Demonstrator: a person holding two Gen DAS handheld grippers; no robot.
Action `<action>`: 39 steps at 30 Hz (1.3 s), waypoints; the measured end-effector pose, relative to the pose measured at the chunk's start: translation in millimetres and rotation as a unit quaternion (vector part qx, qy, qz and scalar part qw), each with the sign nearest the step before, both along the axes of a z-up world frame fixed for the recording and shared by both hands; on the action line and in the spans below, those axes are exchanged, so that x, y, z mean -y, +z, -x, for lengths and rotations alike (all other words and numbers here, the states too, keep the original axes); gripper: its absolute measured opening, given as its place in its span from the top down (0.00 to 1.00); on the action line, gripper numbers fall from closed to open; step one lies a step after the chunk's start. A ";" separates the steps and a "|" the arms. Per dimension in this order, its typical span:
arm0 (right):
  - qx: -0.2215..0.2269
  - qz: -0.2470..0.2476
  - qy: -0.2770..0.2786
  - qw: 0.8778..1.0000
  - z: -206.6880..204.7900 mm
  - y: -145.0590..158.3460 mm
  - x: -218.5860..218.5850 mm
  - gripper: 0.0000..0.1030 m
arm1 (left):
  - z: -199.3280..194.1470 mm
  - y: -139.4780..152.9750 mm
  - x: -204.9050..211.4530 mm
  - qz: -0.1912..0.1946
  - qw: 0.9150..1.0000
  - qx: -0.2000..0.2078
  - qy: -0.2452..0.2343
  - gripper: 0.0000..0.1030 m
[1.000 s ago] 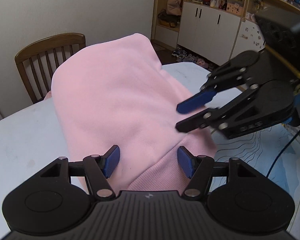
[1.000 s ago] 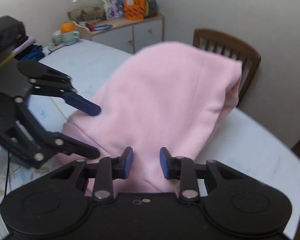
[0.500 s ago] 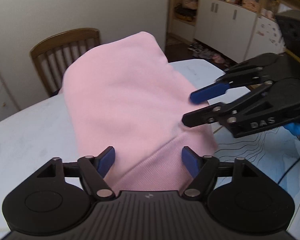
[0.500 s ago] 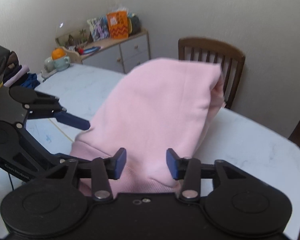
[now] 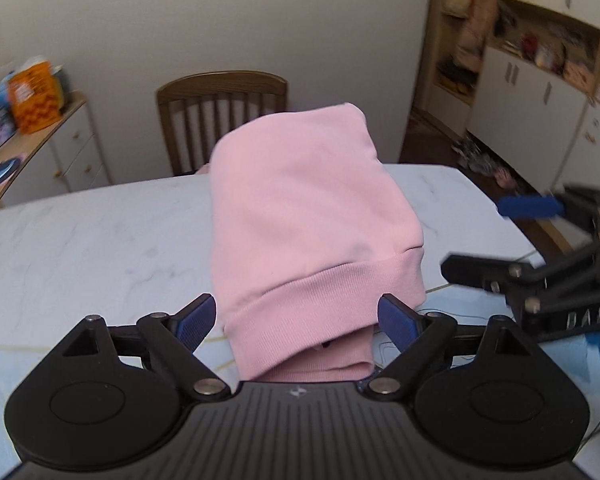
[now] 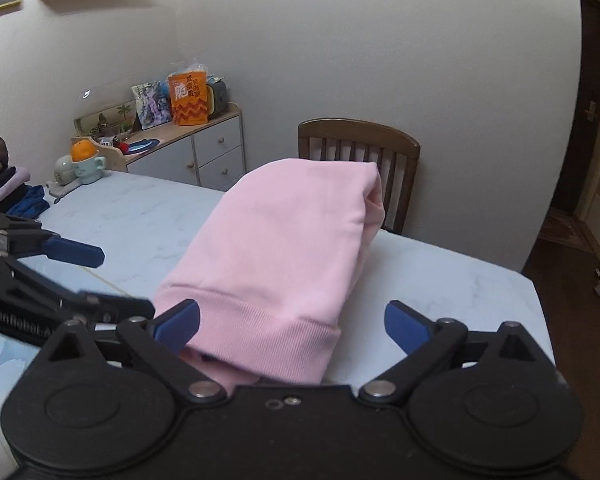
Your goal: Fold clothes
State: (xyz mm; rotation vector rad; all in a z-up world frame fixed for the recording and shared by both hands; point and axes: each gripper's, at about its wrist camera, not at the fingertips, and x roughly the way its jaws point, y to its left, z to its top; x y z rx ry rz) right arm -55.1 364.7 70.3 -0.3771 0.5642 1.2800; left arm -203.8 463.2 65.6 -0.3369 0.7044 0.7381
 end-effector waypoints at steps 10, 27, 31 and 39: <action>-0.013 -0.017 -0.017 1.000 26.4 3.1 36.3 0.00 | 29.7 8.4 39.0 0.002 0.999 0.005 0.047 0.15; -0.019 -0.019 -0.029 0.999 45.5 -1.4 55.4 0.00 | 54.2 -2.1 74.8 0.007 0.998 -0.013 0.055 0.14; -0.020 -0.020 -0.033 0.999 46.2 -2.2 57.6 0.00 | 55.1 -1.0 76.8 0.006 0.998 -0.013 0.054 0.14; -0.021 -0.002 -0.029 0.999 48.6 -10.2 60.0 0.00 | 55.9 -0.4 80.3 0.007 0.998 -0.017 0.052 0.14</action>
